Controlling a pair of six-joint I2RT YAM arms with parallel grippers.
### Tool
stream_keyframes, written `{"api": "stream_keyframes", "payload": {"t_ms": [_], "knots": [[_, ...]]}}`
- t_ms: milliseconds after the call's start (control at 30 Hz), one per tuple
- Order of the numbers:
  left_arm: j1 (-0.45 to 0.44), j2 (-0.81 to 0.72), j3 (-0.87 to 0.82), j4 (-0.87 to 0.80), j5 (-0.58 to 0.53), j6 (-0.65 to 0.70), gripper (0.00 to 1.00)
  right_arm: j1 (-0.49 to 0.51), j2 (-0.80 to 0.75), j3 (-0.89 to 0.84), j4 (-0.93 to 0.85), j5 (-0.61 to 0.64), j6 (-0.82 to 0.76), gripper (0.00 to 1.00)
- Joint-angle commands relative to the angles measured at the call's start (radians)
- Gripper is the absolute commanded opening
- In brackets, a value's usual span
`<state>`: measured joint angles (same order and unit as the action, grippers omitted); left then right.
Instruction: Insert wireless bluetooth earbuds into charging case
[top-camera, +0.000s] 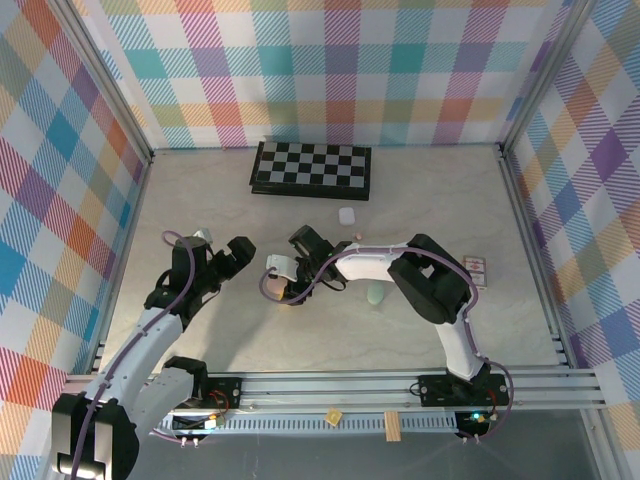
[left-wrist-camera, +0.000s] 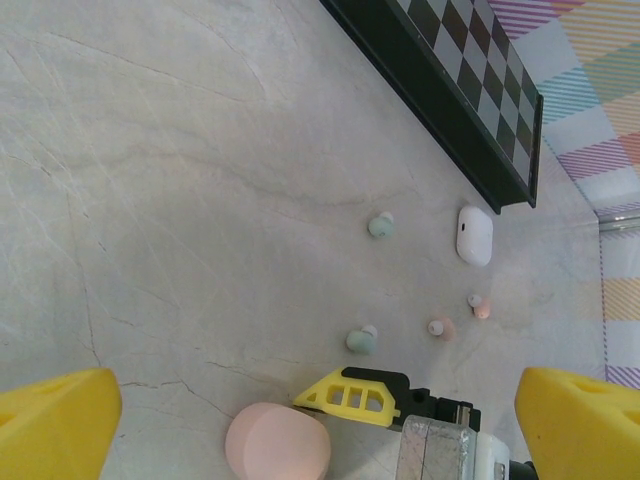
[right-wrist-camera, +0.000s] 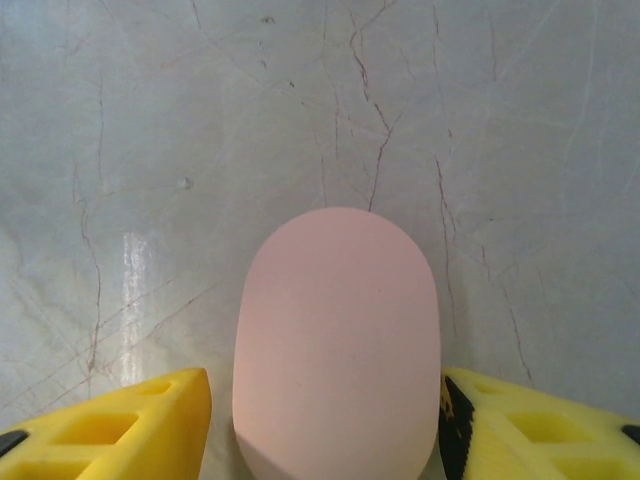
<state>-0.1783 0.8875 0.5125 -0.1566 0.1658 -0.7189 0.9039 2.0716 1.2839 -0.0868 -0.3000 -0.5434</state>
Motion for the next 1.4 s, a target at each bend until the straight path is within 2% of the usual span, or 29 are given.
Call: {"api": "stream_keyframes", "payload": {"t_ms": [0, 200, 433, 633, 867, 933, 1067, 1367], "knots": [[0.019, -0.026, -0.011, -0.003, -0.002, 0.007, 1.0, 0.006, 0.014, 0.019, -0.037, 0.002, -0.034, 0.59], [0.018, -0.026, -0.012, -0.008, -0.002, 0.019, 1.0, 0.005, 0.005, 0.016, -0.029, -0.011, -0.017, 0.45], [0.019, -0.064, -0.015, -0.027, -0.036, 0.075, 1.0, 0.006, -0.041, -0.003, -0.039, -0.004, 0.0, 0.42], [0.014, -0.105, -0.023, 0.052, 0.022, 0.187, 1.0, -0.02, -0.192, -0.097, -0.013, -0.015, 0.078, 0.4], [-0.009, -0.153, -0.016, 0.155, 0.13, 0.333, 1.0, -0.093, -0.404, -0.193, -0.096, -0.037, 0.088, 0.39], [-0.051, -0.163, -0.014, 0.192, 0.195, 0.439, 1.0, -0.128, -0.478, -0.211, -0.14, -0.059, 0.089, 0.39], [-0.162, -0.145, 0.058, 0.123, 0.232, 0.609, 1.0, -0.185, -0.593, -0.217, -0.237, -0.12, 0.075, 0.4], [-0.379, -0.074, 0.064, 0.307, 0.337, 0.78, 1.0, -0.277, -0.777, -0.14, -0.485, -0.226, 0.013, 0.39]]}}
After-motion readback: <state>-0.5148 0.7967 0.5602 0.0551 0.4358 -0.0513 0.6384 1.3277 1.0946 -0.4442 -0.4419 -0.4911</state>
